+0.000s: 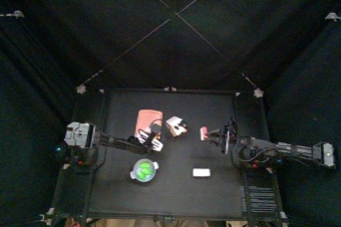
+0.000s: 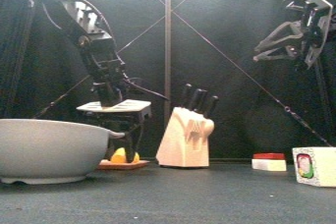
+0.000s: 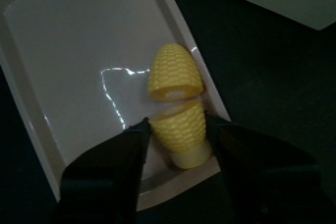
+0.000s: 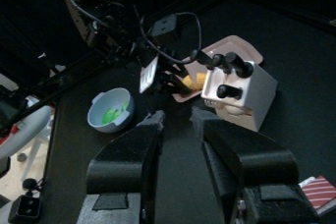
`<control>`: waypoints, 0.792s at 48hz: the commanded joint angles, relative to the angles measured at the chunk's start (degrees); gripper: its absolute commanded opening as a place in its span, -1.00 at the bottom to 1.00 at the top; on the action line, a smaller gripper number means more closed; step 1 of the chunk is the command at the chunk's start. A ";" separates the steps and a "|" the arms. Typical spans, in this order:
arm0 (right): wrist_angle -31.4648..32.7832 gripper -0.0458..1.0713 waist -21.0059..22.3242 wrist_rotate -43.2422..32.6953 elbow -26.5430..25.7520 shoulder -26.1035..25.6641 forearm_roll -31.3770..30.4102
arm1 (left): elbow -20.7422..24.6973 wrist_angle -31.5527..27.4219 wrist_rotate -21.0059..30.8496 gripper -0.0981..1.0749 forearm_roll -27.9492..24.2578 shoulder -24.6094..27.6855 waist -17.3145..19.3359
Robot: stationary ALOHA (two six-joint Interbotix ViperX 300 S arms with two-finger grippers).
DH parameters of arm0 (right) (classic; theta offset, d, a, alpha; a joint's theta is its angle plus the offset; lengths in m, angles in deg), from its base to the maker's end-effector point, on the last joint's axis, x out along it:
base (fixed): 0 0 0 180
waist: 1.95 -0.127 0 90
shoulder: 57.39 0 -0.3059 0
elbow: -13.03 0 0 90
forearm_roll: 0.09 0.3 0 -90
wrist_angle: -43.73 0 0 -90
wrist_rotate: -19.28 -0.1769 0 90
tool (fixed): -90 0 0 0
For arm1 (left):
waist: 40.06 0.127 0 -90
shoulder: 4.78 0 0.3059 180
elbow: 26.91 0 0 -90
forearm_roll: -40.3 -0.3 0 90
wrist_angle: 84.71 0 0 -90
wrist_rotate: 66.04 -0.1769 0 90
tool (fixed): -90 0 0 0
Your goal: Grab corn bottom
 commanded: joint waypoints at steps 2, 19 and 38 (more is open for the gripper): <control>-0.18 0.33 0.26 0.09 -0.35 0.62 -0.09 | 0.97 -0.09 0.09 0.25 -0.18 -0.88 0.00; 0.18 0.33 0.44 0.00 -0.79 0.53 0.35 | 0.62 -1.93 0.09 0.20 0.00 -3.69 -2.02; 0.18 0.33 0.44 -0.09 -0.53 0.62 0.62 | 0.88 -2.99 0.09 0.19 1.85 -4.66 -2.90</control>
